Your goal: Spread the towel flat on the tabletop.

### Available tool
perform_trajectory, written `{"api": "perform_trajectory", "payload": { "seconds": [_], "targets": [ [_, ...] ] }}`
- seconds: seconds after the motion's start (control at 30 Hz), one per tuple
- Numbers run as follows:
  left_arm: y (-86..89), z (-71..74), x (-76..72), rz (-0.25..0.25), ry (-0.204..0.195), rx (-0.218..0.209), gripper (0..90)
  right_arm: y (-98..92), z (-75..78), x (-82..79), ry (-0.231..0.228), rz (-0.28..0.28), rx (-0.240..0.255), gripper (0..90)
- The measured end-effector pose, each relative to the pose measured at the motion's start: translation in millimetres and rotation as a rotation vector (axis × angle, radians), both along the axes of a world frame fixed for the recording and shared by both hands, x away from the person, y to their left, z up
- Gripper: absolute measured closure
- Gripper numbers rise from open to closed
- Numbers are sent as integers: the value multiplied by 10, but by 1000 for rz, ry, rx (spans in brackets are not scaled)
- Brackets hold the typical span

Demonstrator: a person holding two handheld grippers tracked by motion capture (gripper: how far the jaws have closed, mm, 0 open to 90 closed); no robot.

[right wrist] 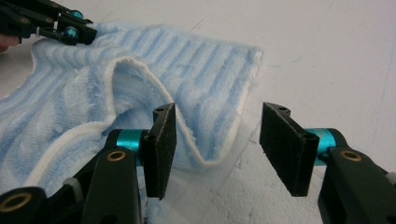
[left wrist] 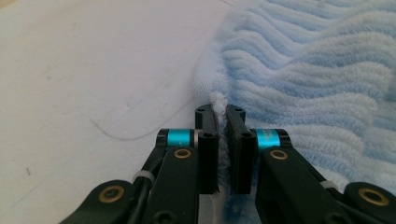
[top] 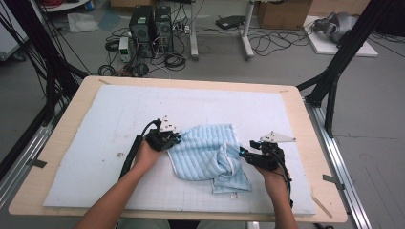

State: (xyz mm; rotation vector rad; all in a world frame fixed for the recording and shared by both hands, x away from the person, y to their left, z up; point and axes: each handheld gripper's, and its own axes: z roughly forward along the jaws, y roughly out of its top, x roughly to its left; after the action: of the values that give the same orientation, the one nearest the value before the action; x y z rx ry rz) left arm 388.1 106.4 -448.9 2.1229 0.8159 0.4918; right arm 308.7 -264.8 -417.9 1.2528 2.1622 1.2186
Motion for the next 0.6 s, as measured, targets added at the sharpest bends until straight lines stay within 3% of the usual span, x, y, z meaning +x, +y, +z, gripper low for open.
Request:
{"api": "perform_trajectory", "payload": {
  "seconds": [0.07, 0.27, 0.4, 0.5, 0.6],
  "targets": [
    [74, 30, 80, 42, 10, -6, 850, 7, -5, 3, 1, 3, 1, 455],
    [456, 129, 403, 183, 51, -85, 852, 47, -16, 2, 5, 8, 13, 455],
    [693, 157, 566, 264, 54, -118, 852, 65, -28, 3, 8, 14, 18, 456],
    [850, 185, 634, 316, 46, -157, 852, 84, -35, 4, 10, 17, 21, 456],
    [908, 181, 642, 320, 61, -173, 851, 102, -44, 10, 11, 20, 22, 456]
  ]
}}
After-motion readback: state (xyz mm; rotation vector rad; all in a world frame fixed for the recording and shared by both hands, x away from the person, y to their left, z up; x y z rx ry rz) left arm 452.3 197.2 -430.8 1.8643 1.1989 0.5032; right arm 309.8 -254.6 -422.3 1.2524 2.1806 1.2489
